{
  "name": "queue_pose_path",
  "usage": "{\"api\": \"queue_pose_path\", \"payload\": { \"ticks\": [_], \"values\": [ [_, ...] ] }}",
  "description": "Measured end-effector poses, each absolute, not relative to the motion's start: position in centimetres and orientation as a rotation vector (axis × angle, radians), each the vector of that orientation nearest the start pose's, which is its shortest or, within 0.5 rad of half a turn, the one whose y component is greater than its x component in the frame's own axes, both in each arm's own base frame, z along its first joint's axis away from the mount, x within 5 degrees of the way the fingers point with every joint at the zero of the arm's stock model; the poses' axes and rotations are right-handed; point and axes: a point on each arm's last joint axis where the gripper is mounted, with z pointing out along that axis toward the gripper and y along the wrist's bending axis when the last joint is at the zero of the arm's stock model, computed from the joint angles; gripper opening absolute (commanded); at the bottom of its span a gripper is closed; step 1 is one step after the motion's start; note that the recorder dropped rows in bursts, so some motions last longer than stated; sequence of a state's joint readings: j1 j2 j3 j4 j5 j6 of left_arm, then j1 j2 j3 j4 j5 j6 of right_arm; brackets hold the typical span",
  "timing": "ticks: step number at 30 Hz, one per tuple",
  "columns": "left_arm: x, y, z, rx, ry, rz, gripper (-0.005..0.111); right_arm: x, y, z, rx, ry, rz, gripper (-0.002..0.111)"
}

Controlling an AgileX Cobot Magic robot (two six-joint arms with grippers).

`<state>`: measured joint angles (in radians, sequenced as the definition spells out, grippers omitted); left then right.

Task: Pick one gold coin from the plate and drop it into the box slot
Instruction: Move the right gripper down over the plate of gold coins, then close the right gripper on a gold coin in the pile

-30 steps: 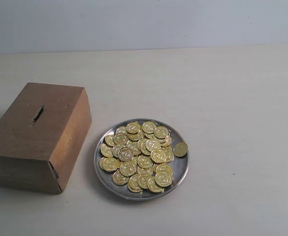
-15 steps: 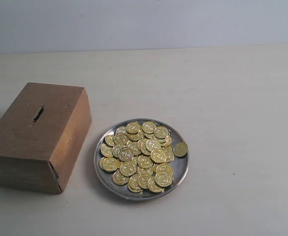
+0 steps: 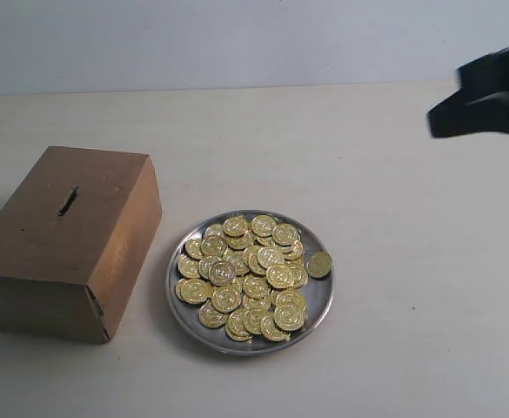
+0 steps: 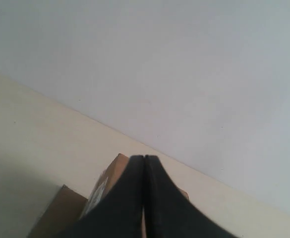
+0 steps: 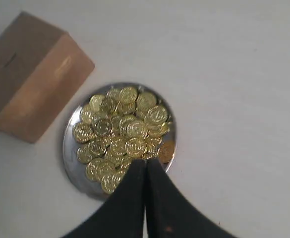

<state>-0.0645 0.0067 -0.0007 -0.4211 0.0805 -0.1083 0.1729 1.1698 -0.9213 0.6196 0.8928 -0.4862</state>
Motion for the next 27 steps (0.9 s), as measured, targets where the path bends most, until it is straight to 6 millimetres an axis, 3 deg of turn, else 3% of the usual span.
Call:
{"api": "queue_pose_path", "payload": {
  "ticks": [4,8,14,17,23,24,27],
  "values": [
    [5.7,-0.7,20.6,-0.345,1.555,-0.501,0.000,23.9,12.2,27.2,-0.656,2.582,0.533,0.000],
    [5.7,-0.7,20.5,-0.345,1.563,-0.504,0.000,25.2,16.6,23.2,-0.806,2.665,0.334,0.000],
    [5.7,-0.8,20.5,-0.346,1.567,-0.506,0.000,26.4,21.9,18.4,-0.836,2.752,0.240,0.002],
    [5.7,-0.8,20.5,-0.346,1.569,-0.506,0.000,27.3,23.8,16.3,-0.835,2.794,0.230,0.014],
    [5.7,-0.8,20.5,-0.346,1.569,-0.506,0.000,28.8,25.4,14.1,-0.832,2.868,0.198,0.069],
    [5.7,-0.8,20.5,-0.346,1.569,-0.506,0.000,28.9,25.4,14.0,-0.835,2.875,0.194,0.073],
    [5.7,-0.8,20.5,-0.346,1.569,-0.506,0.000,28.9,25.5,13.7,-0.842,2.888,0.183,0.070]
  ]
}}
